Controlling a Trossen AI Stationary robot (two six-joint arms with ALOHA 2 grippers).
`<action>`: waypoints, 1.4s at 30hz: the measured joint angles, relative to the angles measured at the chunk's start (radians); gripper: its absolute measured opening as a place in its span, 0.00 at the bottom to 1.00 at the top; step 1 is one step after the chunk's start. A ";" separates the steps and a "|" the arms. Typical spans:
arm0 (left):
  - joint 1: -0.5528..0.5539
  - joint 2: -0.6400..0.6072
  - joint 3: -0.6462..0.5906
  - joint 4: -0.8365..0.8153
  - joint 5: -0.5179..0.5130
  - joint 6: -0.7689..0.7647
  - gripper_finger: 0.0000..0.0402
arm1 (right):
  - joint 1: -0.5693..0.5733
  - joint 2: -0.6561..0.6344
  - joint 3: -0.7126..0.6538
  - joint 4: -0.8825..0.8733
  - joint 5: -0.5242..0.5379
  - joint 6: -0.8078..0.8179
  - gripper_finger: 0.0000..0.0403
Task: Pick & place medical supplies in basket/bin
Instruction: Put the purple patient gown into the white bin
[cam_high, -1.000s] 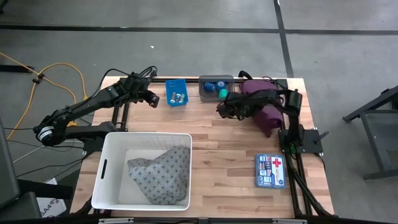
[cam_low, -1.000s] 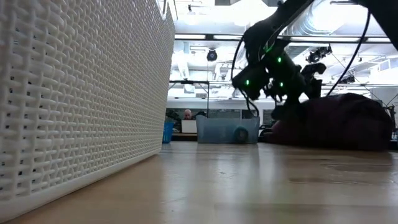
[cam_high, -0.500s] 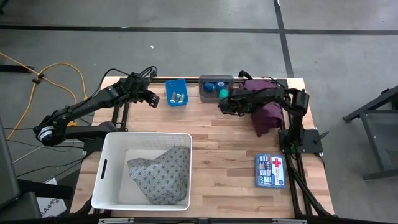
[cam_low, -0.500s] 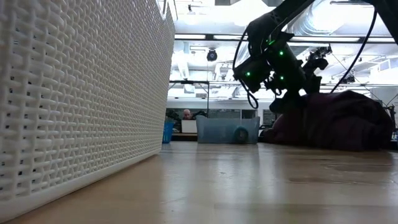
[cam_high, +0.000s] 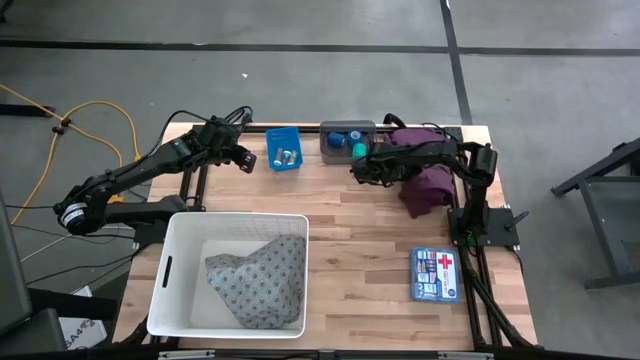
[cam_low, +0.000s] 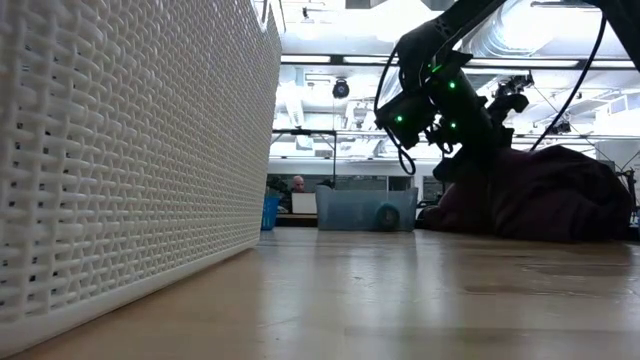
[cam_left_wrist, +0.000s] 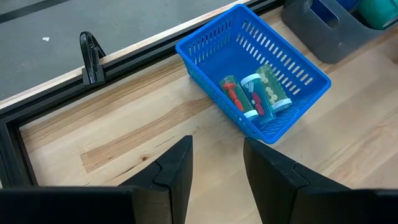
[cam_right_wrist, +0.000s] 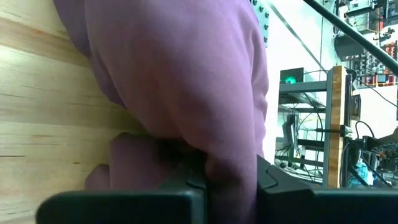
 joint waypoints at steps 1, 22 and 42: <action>0.000 0.000 0.000 0.000 0.000 0.000 0.34 | 0.000 0.000 0.000 0.000 0.000 0.000 0.08; 0.000 0.000 0.000 0.000 0.000 0.000 0.34 | -0.001 -0.228 0.000 -0.001 0.088 0.113 0.08; 0.000 0.000 0.000 0.000 0.000 0.000 0.34 | 0.001 -0.399 0.001 0.003 0.142 0.151 0.08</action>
